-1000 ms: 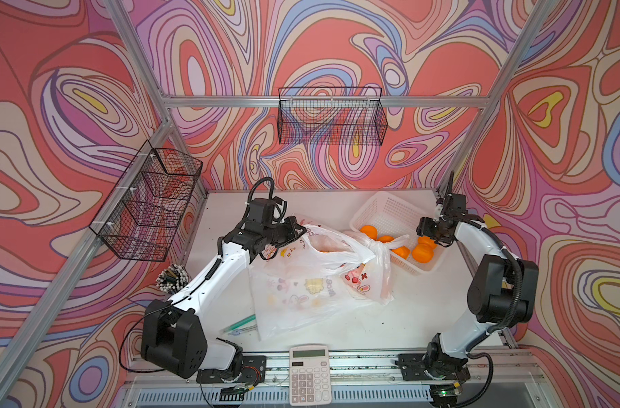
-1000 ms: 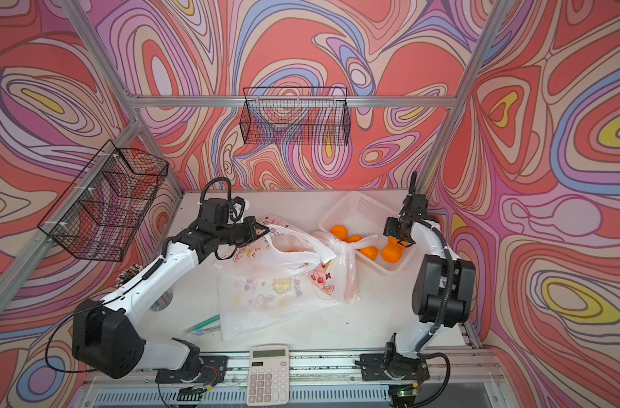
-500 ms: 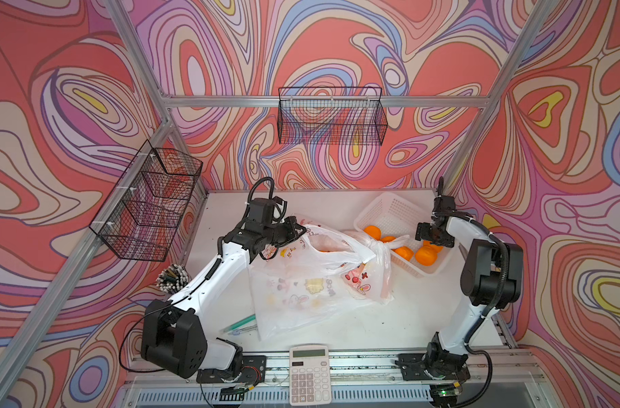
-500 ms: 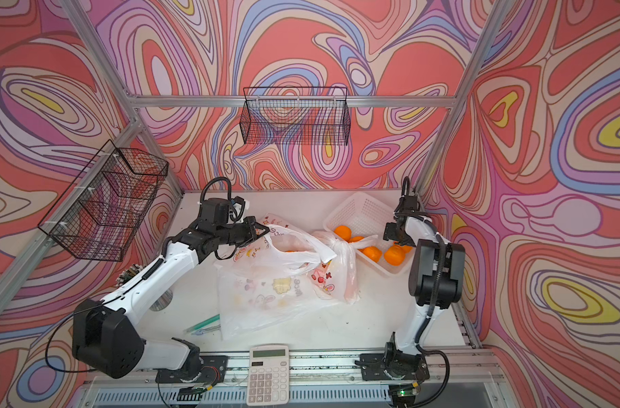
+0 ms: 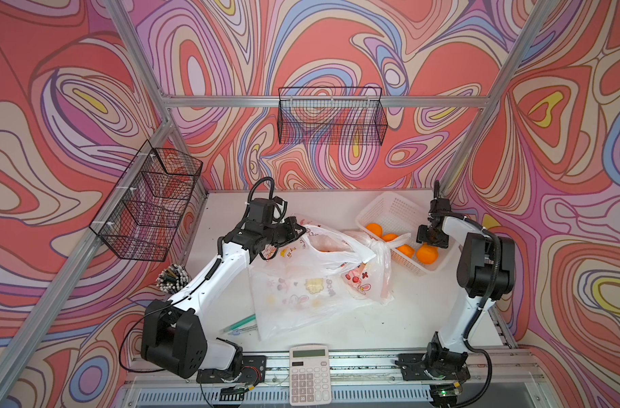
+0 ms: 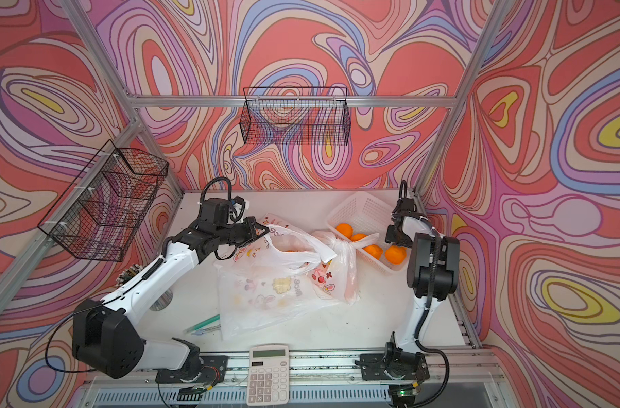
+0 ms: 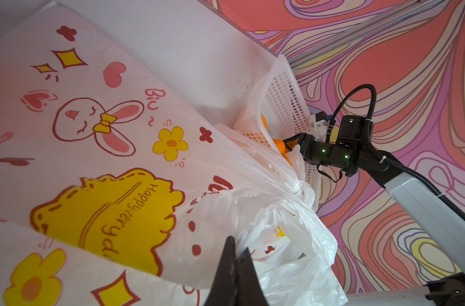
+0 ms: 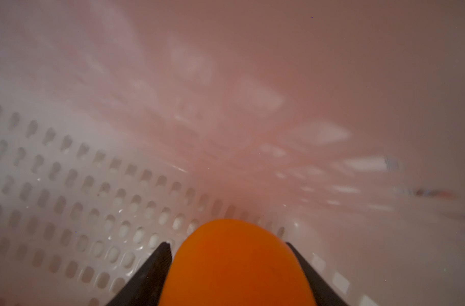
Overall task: Place the oranges into plastic bags & tie knots
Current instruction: Pick up the orange from the basket, then place the orange in the plastic bag.
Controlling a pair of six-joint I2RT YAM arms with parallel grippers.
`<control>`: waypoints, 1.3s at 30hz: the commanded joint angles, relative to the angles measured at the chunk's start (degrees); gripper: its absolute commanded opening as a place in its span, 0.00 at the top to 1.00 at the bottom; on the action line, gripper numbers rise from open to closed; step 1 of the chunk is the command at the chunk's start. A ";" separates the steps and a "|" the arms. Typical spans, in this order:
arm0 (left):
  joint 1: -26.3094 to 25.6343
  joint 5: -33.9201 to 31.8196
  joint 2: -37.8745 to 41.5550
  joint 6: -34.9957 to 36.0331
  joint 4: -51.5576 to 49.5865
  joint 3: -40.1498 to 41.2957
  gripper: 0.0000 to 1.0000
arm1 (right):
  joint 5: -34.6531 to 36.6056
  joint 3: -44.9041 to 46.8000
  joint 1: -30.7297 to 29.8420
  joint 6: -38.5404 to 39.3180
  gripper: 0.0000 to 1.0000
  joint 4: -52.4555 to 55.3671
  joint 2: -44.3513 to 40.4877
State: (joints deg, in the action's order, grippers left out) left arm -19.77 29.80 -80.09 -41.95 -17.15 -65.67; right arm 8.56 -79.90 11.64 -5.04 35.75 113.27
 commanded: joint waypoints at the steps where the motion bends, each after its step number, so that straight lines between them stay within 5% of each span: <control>1: 0.52 -0.62 0.91 0.73 -0.80 -0.34 1.00 | -0.41 0.27 -0.26 0.67 0.42 2.71 -1.09; 5: 0.48 -0.53 1.06 0.73 -0.87 -0.21 1.00 | -1.60 0.27 -0.23 0.58 0.59 1.80 -4.31; 12: 0.52 0.16 1.26 1.41 -0.74 -0.08 1.00 | -6.58 1.21 -0.21 0.81 0.64 0.80 -14.06; 19: 0.52 1.56 1.08 2.32 -0.16 -0.10 1.00 | -28.27 5.40 -2.58 -2.93 0.66 -0.08 -27.93; 24: 0.44 1.66 1.16 3.58 -0.60 0.27 1.00 | -35.96 11.25 -17.27 -11.05 0.66 -7.69 -36.54; 28: 0.48 1.75 1.34 3.98 -0.61 0.66 1.00 | -33.02 15.58 -32.06 -17.91 0.66 -16.95 -39.16; 34: 0.46 2.78 1.59 3.74 -0.51 0.67 1.00 | -25.14 13.97 -47.66 -19.27 0.66 -20.90 -32.26; 39: 0.46 2.49 2.38 3.37 -0.65 0.87 1.00 | -21.04 8.69 -52.99 -18.02 0.65 -20.61 -23.24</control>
State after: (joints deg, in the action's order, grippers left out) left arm -19.77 31.73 -79.66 -39.03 -17.45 -65.54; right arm -17.26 -68.45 -39.99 -22.59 16.86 86.83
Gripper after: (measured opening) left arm 0.048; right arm 0.492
